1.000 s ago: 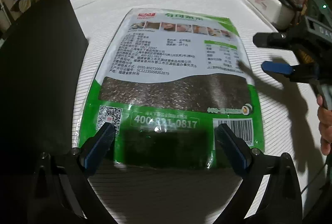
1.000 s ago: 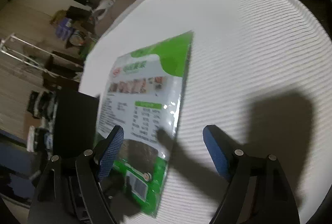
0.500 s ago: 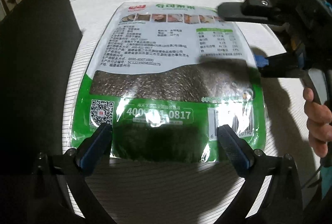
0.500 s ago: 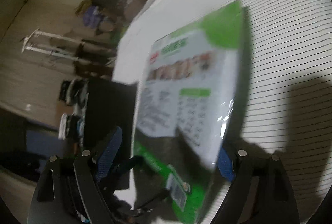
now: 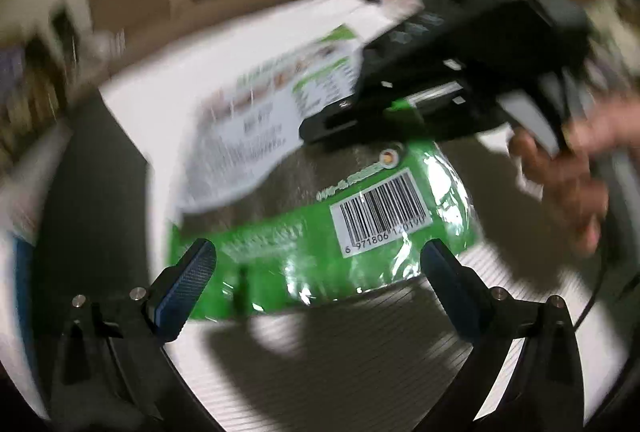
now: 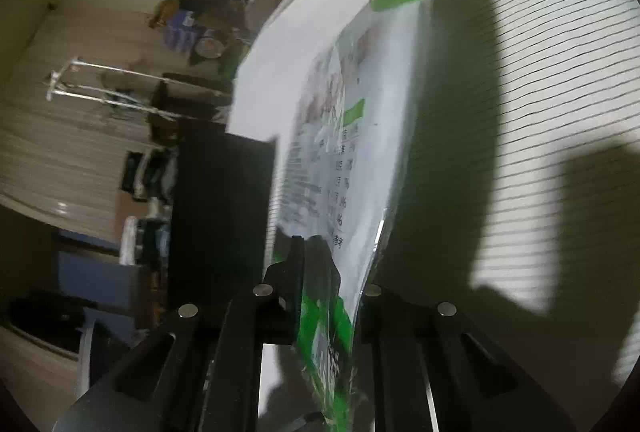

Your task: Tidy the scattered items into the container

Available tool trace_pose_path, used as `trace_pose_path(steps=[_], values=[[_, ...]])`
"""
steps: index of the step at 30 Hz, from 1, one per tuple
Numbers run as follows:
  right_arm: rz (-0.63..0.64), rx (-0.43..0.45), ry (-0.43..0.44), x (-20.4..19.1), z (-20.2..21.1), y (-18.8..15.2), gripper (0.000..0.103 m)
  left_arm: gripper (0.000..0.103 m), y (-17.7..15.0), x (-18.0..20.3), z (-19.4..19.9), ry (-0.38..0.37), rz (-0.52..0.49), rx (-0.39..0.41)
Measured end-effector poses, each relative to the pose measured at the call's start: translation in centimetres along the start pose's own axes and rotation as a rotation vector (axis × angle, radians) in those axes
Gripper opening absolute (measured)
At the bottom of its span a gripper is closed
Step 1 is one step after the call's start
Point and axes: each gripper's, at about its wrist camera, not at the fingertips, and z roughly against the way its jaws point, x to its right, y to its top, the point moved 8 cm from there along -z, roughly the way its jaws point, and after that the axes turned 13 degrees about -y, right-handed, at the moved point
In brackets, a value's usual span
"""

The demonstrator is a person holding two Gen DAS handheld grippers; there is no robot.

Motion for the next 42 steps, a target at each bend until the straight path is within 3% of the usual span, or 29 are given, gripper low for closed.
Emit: trace_pose_path(steps=[3, 9, 13, 17, 18, 19, 20, 22, 23, 25, 30, 34, 36, 40, 41, 42], values=[[-0.016, -0.015, 0.031, -1.0, 0.4, -0.3, 0.012, 0.103, -1.0, 1.3, 0.5, 0.140, -0.204, -0.006], [-0.023, -0.009, 0.082, -3.3, 1.5, -0.2, 0.011, 0.103, -3.4, 3.3, -1.7, 0.210, -0.412, -0.103], [-0.025, -0.036, 0.083, -4.2, 1.3, -0.6, 0.011, 0.103, -2.1, 1.0, -2.2, 0.400, -0.405, -0.074], [-0.034, -0.076, 0.118, -4.9, 1.3, -1.3, 0.011, 0.103, -1.3, -1.0, -3.6, 0.389, -0.359, -0.076], [-0.030, -0.081, 0.122, -5.1, 1.4, -1.4, 0.011, 0.102, -1.0, -1.4, -3.6, 0.368, -0.325, -0.072], [-0.026, -0.085, 0.125, -5.3, 1.6, -1.6, 0.011, 0.091, -0.6, -1.5, -3.6, 0.344, -0.286, -0.070], [-0.023, -0.087, 0.127, -5.5, 1.8, -1.7, 0.011, 0.059, -0.3, -1.5, -3.5, 0.310, -0.247, -0.068], [-0.017, -0.088, 0.116, -5.7, 2.1, -1.8, 0.012, 0.036, 0.6, -2.0, -3.1, 0.265, -0.158, -0.052], [-0.015, -0.081, 0.104, -5.5, 2.3, -1.8, 0.012, 0.025, 1.2, -2.2, -2.7, 0.232, -0.121, -0.032], [-0.030, -0.066, 0.105, -5.1, 3.1, -1.6, 0.012, 0.015, 2.0, -2.5, -1.7, 0.180, -0.065, 0.009], [-0.021, -0.022, 0.135, -5.6, 6.6, -1.3, 0.012, 0.014, 4.2, -0.5, 1.0, 0.041, 0.023, 0.099], [0.015, 0.047, 0.130, -7.2, 11.0, -2.2, 0.013, 0.014, 7.0, 3.7, 5.0, -0.152, 0.075, 0.222], [0.055, 0.083, 0.087, -8.1, 13.3, -3.4, 0.016, 0.014, 7.9, 5.3, 6.8, -0.270, 0.119, 0.280], [0.087, 0.099, 0.017, -8.4, 14.9, -5.9, 0.027, 0.015, 6.0, 4.7, 9.0, -0.615, 0.397, 0.314], [0.097, 0.078, -0.001, -8.2, 14.2, -6.6, 0.029, 0.019, 5.0, 4.3, 8.7, -0.674, 0.462, 0.289], [0.100, 0.050, -0.025, -7.8, 13.1, -7.2, 0.031, 0.019, 3.8, 3.8, 8.1, -0.685, 0.502, 0.254]])
